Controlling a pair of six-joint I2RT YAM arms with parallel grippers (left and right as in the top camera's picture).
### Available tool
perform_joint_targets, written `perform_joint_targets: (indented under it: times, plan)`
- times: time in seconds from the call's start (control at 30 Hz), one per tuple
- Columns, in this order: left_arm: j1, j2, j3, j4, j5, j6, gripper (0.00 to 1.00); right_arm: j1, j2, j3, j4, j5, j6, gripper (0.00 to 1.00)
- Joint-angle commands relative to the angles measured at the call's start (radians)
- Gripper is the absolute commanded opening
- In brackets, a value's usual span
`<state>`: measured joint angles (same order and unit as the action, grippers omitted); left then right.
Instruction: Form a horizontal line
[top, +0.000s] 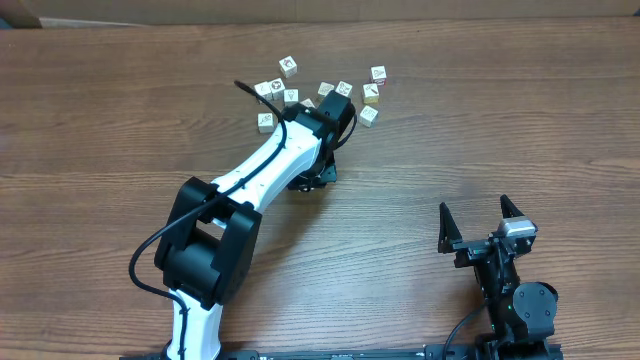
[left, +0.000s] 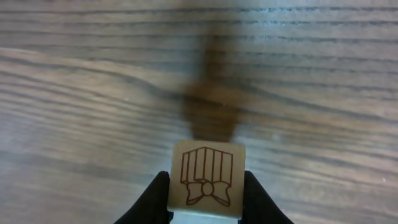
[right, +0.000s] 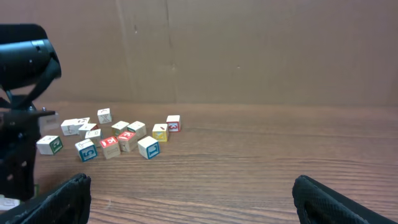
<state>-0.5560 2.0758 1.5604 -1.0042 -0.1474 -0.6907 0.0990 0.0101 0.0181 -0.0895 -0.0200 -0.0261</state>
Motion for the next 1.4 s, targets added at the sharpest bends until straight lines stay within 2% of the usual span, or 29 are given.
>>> perform_joint_targets:
  times: [0.0, 1.0, 1.37]
  plan:
    - [-0.001, -0.009, -0.029, 0.037, -0.017, -0.032, 0.16, 0.004, -0.006, -0.01, 0.006, -0.001, -0.005, 1.0]
    - [-0.008, 0.012, -0.06, 0.167, -0.07, -0.031, 0.18, 0.004, -0.006, -0.01, 0.006, -0.001, -0.005, 1.0]
    - [-0.008, 0.032, -0.06, 0.175, -0.073, -0.03, 0.3, 0.004, -0.006, -0.01, 0.006, -0.001, -0.005, 1.0]
